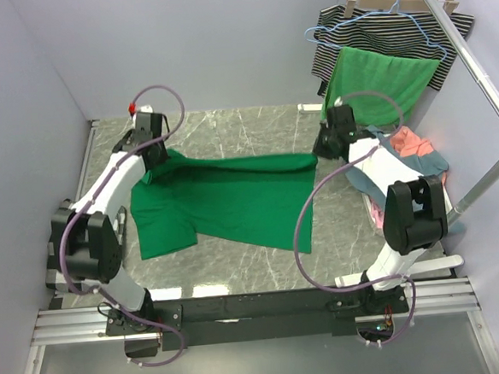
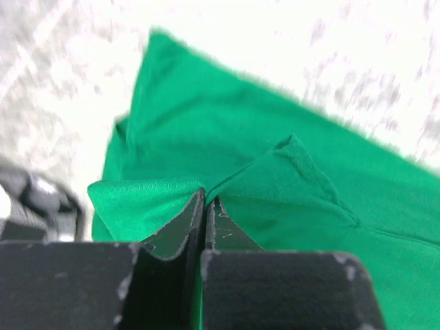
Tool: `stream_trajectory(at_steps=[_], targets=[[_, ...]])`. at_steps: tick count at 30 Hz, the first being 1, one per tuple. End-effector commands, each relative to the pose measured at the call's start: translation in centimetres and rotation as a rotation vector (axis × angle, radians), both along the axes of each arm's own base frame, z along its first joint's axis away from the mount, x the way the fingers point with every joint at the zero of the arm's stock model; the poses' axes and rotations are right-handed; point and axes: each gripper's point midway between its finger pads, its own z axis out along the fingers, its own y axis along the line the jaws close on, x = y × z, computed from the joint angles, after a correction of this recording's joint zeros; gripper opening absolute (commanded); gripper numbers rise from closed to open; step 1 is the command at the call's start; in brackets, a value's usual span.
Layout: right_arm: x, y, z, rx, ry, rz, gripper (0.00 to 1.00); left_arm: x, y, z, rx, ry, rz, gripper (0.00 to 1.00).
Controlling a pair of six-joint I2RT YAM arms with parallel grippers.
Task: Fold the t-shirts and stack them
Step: Fold the flattened tshirt in 1/3 of the way
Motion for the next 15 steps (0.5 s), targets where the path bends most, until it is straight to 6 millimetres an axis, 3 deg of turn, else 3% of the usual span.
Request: stream_trajectory(at_steps=[1, 2, 3, 4, 5, 6, 8, 9, 10, 11, 12, 13, 15], targets=[[3.0, -0.9, 4.1, -0.024, -0.093, -0.048, 0.00, 4.4, 2.1, 3.7, 0.086, -0.101, 0.039, 0.03], [3.7, -0.8, 4.9, -0.023, -0.110, -0.051, 0.00, 5.4, 2.8, 2.9, 0.125, -0.082, 0.042, 0.03], [4.2, -0.9, 4.4, -0.031, -0.101, -0.054, 0.00, 6.2, 3.5, 3.2, 0.142, -0.091, 0.049, 0.02], [4.5, -1.0, 4.5, -0.037, -0.105, -0.061, 0.00, 7.6, 3.9, 4.8, 0.150, -0.127, 0.054, 0.02], [5.3, -1.1, 5.1, -0.038, -0.125, -0.069, 0.00, 8.6, 4.2, 3.8, 0.164, -0.104, 0.041, 0.02], [5.7, -1.2, 4.5, -0.043, -0.112, -0.072, 0.00, 9.6, 5.1, 4.1, 0.167, -0.117, 0.049, 0.02], [6.9, -1.3, 5.3, -0.040, -0.130, -0.081, 0.00, 12.2, 5.4, 4.9, 0.157, -0.144, 0.016, 0.03], [7.3, -1.5, 4.8, -0.045, -0.120, -0.085, 0.00, 13.7, 6.1, 6.7, 0.154, -0.196, 0.017, 0.04], [8.0, -1.8, 5.1, -0.048, -0.129, -0.096, 0.00, 15.0, 6.2, 5.6, 0.165, -0.185, -0.009, 0.04], [8.4, -1.9, 5.2, -0.048, -0.134, -0.103, 0.00, 16.0, 6.2, 5.8, 0.161, -0.199, -0.025, 0.05], [8.8, -2.0, 4.3, -0.049, -0.120, -0.106, 0.00, 17.3, 6.3, 8.2, 0.158, -0.252, -0.039, 0.07], [9.5, -2.2, 4.9, -0.047, -0.132, -0.113, 0.00, 18.4, 6.3, 6.9, 0.179, -0.237, -0.059, 0.08], [10.2, -2.2, 4.0, -0.052, -0.122, -0.118, 0.00, 20.5, 6.0, 8.8, 0.194, -0.319, -0.091, 0.13]])
